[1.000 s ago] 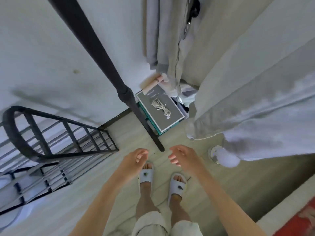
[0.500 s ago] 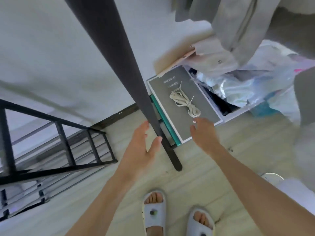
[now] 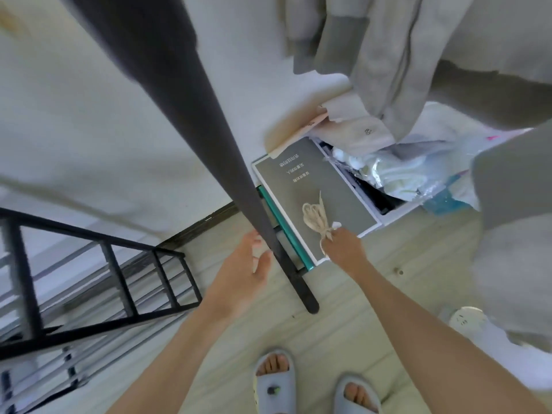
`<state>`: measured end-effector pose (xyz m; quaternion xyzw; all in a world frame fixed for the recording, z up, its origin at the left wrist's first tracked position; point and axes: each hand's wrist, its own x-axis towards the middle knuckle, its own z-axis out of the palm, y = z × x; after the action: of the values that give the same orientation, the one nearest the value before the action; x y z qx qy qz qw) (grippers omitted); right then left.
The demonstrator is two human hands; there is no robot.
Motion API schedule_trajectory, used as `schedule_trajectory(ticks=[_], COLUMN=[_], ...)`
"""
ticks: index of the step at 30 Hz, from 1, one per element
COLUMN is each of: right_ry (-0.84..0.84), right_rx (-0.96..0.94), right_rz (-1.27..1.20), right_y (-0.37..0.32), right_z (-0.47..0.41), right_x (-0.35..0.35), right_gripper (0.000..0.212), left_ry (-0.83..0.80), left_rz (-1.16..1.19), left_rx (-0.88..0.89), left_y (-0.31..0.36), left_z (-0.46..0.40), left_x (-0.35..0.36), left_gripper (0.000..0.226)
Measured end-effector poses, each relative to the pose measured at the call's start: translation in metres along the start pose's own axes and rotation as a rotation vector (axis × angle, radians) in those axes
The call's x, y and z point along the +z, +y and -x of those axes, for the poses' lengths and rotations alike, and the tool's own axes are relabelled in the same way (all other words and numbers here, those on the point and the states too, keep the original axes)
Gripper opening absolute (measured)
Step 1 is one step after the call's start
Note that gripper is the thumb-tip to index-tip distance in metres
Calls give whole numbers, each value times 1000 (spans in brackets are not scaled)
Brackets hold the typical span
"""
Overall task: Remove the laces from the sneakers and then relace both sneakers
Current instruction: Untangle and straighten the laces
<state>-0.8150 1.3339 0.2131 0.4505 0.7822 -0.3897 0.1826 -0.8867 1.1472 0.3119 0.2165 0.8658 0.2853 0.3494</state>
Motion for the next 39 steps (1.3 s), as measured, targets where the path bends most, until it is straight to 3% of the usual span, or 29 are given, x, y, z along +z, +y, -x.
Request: schedule_trajectory(ticks=[3,6,8,11,14,18,23,27,33,39], right_ry=[-126,-161,-147,-141,-84,101,398,592,830,1059], right_rx=[28,75,95,103,95,140,181,314,598,732], right_rz=[-106,-235,-329,-414,-461,-532,-618,-831,-1107,-1197], right_y=[-6,-18,-25,-31,-32,-39,-55,-58,-50,-40], right_z=[74,163,225,315,398,493,586,657,737,794], right_x=[-26,-65,-94,-133,-173,-217,-234,-193,-122,-80], right_gripper=[23,32,34,20,28,45,30,18,15,13], left_ry=[-368,-603,-576,-400,-350,-389,-535,-786,-865,-1094], left_rz=[-350,-452,-432,-315,-182,-84,-81,-236,-335,-396], left_rx=[-38,-75,-73,-2,112,238,383,490,671,740], left_y=[13,40,65,109,160,215,247,250,279,280], left_z=[30,82,118,174,229,289,333,353,375,430], left_x=[-25,-56,-77,-102,-124,-144,-151,-157,-153,-111], left_gripper=[39,42,41,36,33,25,17,16,15,16])
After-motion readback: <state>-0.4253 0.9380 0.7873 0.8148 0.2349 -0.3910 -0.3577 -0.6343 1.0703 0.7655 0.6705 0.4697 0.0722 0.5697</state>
